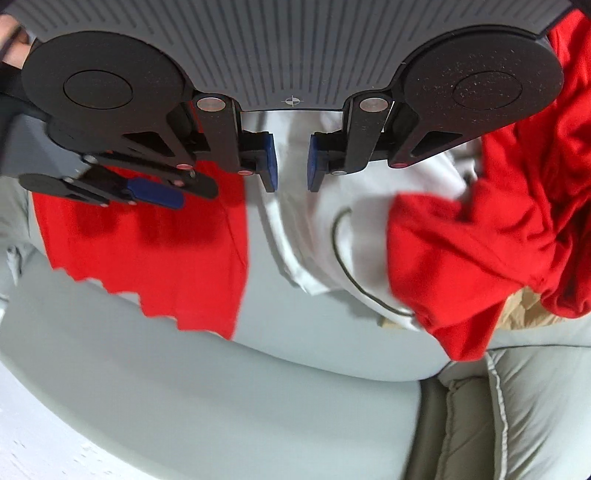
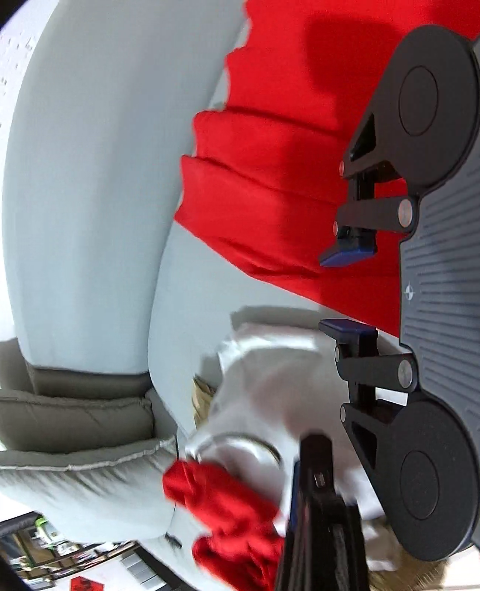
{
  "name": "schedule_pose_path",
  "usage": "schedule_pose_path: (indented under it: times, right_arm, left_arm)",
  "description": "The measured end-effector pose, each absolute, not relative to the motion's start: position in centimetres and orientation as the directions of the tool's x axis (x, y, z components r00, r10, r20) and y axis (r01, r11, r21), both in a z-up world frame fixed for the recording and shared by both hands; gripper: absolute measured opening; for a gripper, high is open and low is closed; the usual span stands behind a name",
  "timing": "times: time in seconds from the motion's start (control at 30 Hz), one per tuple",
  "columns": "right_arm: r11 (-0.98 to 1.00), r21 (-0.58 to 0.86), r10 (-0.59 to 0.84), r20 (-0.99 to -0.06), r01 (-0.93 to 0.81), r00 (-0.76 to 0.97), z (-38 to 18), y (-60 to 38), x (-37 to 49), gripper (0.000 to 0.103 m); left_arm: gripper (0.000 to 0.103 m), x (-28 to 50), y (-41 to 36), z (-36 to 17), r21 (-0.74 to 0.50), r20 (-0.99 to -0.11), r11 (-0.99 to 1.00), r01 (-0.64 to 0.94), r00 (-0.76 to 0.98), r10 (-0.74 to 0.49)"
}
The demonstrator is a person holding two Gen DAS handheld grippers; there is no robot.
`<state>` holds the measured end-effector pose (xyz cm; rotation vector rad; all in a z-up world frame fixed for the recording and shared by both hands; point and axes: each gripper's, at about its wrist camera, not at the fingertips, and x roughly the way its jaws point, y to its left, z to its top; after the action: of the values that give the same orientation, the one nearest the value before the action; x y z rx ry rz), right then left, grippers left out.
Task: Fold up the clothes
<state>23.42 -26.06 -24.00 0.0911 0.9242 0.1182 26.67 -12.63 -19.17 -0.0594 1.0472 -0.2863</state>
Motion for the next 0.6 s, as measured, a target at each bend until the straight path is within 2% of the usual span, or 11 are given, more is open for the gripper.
schedule_pose_path:
  times: [0.17, 0.2, 0.23, 0.33, 0.4, 0.5, 0.6]
  right_arm:
    - [0.995, 0.083, 0.104, -0.809, -0.063, 0.578, -26.3, -25.2, 26.8, 0.033]
    - [0.994, 0.079, 0.105, -0.823, -0.070, 0.559, -26.9, -24.9, 27.4, 0.028]
    - [0.994, 0.074, 0.105, -0.837, -0.079, 0.537, -27.5, -24.7, 27.9, 0.005]
    - [0.994, 0.079, 0.110, -0.846, -0.081, 0.522, -27.2, -25.2, 27.9, 0.005]
    - [0.987, 0.157, 0.154, -0.815, -0.042, 0.559, -25.2, -26.9, 27.1, 0.005]
    - [0.938, 0.329, 0.187, -0.747, 0.110, 0.639, -22.2, -32.0, 24.5, 0.005]
    - [0.832, 0.458, 0.143, -0.721, 0.312, 0.678, -21.6, -38.2, 21.1, 0.005]
  left_arm:
    - [0.019, 27.3, -11.7, -19.6, -0.204, -0.848, 0.963, 0.175, 0.459, -0.263]
    - [0.019, 27.3, -11.5, -19.7, -0.205, -0.849, 0.963, 0.173, 0.458, -0.263]
    - [0.019, 27.3, -11.6, -19.8, -0.201, -0.852, 0.964, 0.175, 0.454, -0.260]
    - [0.019, 27.1, -11.7, -20.0, -0.182, -0.857, 0.964, 0.192, 0.450, -0.252]
    - [0.019, 26.9, -11.8, -19.9, -0.176, -0.856, 0.964, 0.201, 0.453, -0.250]
    - [0.019, 26.5, -12.2, -19.5, -0.181, -0.848, 0.956, 0.231, 0.456, -0.271]
    - [0.019, 26.1, -13.2, -19.2, -0.190, -0.838, 0.941, 0.280, 0.452, -0.304]
